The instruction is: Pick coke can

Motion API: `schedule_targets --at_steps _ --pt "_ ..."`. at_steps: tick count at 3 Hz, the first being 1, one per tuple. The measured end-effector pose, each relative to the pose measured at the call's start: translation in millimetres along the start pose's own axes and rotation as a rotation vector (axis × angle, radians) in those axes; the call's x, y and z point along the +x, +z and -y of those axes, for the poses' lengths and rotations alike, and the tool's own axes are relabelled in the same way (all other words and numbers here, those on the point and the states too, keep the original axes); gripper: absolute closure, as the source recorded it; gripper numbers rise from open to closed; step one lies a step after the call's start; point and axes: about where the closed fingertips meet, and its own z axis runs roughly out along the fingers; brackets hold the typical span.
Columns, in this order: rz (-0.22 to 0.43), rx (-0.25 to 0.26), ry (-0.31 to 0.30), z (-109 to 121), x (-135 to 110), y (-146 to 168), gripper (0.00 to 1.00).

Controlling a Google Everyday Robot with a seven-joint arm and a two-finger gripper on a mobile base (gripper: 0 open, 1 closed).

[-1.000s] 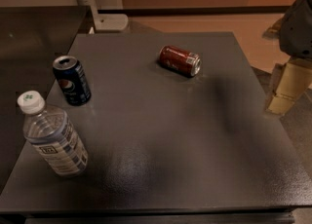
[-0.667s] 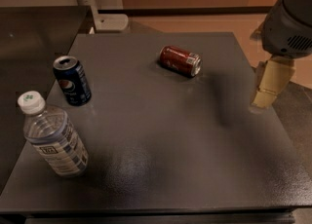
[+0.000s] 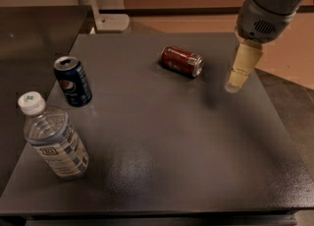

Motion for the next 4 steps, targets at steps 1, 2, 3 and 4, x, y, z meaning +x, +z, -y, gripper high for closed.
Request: schedule_targets --at_steps 1,2,3,4 --pt "-0.001 -0.017 0.056 24 -16 13 0.00" --pt "0.004 -0.044 0.140 44 -31 32 0.00" --pt "0.004 -0.076 0.212 56 -50 52 0.00" --pt "-0.010 -0.102 0.255 59 -72 70 0.00"
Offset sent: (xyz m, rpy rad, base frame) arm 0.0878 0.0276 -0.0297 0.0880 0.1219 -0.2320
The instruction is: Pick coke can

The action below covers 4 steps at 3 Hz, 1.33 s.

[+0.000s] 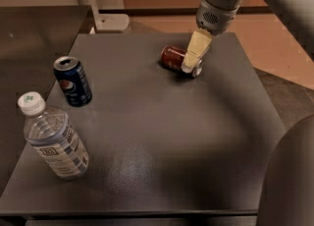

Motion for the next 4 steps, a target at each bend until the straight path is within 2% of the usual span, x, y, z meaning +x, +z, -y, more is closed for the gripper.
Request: schedule_targets --at_steps 2,4 --pt "-0.030 -0.033 0.049 -10 -28 30 0.00" --pt "-0.085 -0.024 0.050 -1 -35 56 0.00"
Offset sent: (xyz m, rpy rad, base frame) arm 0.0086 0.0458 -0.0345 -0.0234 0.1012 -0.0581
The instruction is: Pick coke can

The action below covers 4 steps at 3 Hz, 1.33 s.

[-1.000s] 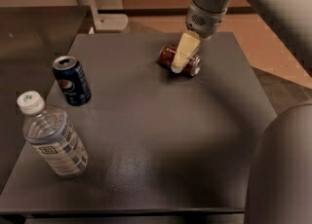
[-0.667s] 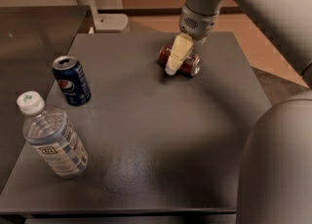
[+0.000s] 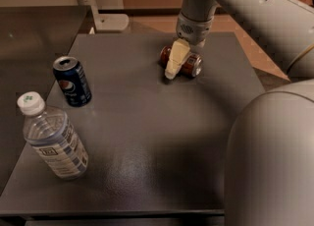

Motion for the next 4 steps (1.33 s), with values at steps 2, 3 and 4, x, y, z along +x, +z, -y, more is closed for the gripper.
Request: schedule_targets --at_steps 2,3,4 --pt "-0.002 0.006 0.007 3 -5 1 0.40" --pt "0.009 0.015 -0.014 -2 -10 -11 0.63" --pt "0.033 0.024 -0.045 -10 -14 -32 0.86"
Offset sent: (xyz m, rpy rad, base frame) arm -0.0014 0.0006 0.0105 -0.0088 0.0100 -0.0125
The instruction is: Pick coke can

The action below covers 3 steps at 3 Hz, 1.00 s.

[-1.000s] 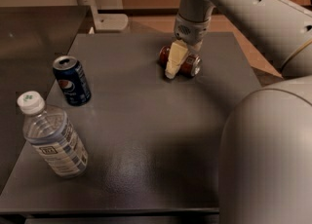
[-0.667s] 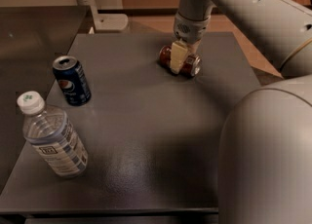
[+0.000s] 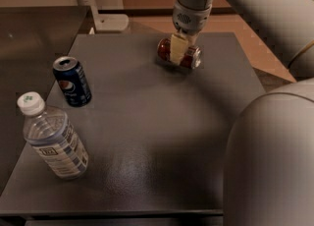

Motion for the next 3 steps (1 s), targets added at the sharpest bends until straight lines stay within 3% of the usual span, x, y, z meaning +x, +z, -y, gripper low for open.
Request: schedule_targets --at_steps 1,3 --pt "0.023 0.011 -0.045 -8 -7 -31 1.00" --pt "0.116 0.058 -0.108 -19 -25 -96 1.00"
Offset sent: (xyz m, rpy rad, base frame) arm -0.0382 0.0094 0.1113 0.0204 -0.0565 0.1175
